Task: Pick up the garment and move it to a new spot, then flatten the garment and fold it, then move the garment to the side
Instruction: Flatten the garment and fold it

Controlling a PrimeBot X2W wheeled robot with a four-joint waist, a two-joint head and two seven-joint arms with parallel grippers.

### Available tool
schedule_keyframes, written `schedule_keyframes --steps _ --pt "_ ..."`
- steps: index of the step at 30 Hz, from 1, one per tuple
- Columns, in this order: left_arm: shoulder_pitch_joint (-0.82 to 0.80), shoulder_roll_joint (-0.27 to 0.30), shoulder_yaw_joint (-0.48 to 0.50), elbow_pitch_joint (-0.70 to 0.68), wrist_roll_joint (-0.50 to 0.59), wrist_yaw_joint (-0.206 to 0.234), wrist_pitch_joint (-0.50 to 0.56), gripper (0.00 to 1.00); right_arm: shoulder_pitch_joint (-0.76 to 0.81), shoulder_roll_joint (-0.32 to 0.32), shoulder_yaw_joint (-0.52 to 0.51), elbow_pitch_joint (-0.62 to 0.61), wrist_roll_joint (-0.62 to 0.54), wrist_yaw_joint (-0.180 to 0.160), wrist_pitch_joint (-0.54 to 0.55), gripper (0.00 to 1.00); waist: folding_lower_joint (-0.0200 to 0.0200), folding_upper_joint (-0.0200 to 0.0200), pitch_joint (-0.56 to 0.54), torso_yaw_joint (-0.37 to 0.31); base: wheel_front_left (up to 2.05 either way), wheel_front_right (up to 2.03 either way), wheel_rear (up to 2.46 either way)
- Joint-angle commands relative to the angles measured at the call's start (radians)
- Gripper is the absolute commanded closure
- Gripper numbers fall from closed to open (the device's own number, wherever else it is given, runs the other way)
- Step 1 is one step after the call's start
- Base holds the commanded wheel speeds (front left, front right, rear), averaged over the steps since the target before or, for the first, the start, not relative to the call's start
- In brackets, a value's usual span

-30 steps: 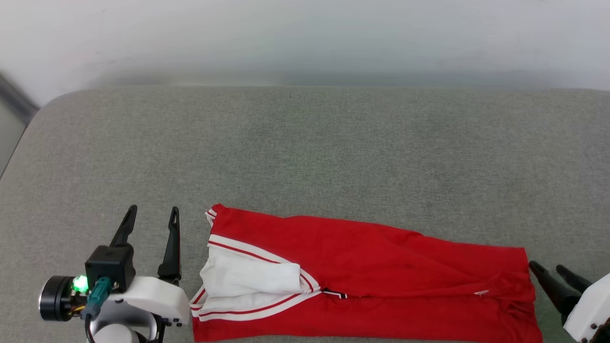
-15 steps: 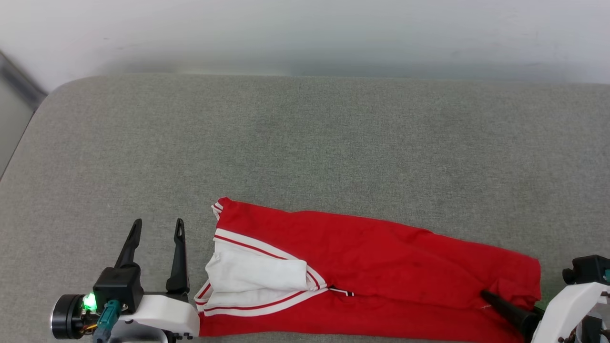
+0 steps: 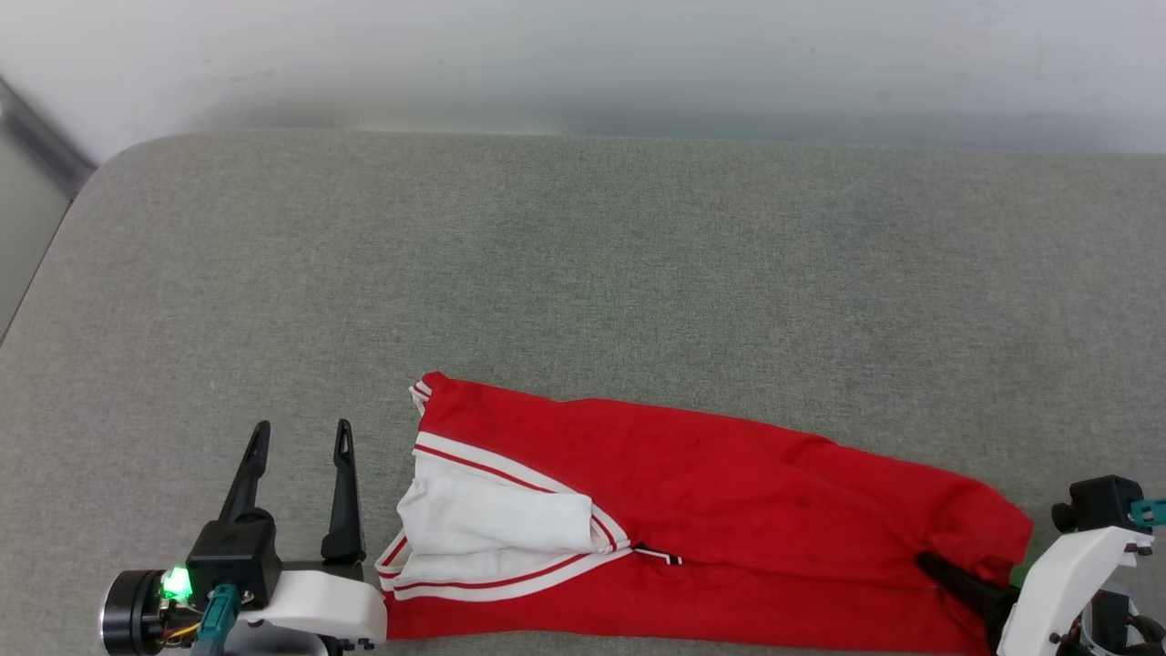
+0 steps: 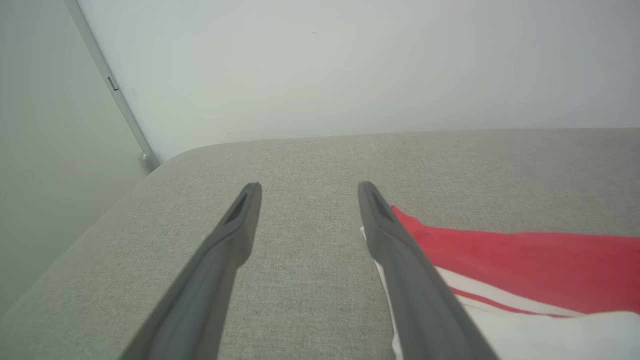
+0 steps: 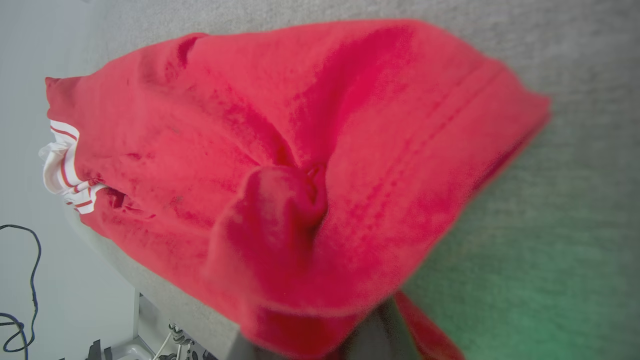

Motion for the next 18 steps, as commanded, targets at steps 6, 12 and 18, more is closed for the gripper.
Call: schedule_keyframes --steps 6,12,18 --pt "0.033 -0.035 0.054 -0.018 0.066 -0.034 -0.002 0.00 -0.014 -0.083 -0.058 0.014 0.027 -0.002 -0.031 1.00 0.0000 0.0000 -0.024 -0.003 0.00 0.00 0.00" --pt "0.065 -0.053 0.075 -0.023 0.098 -0.049 -0.002 0.00 0.011 -0.162 -0.117 0.031 0.042 -0.001 -0.029 1.00 0.0000 0.0000 -0.050 -0.009 0.00 0.00 0.00" --pt "0.101 -0.070 0.093 -0.022 0.122 -0.066 -0.002 0.00 0.060 -0.233 -0.130 -0.032 0.046 -0.001 0.047 1.00 0.0000 0.0000 -0.085 -0.023 0.00 0.00 0.00"
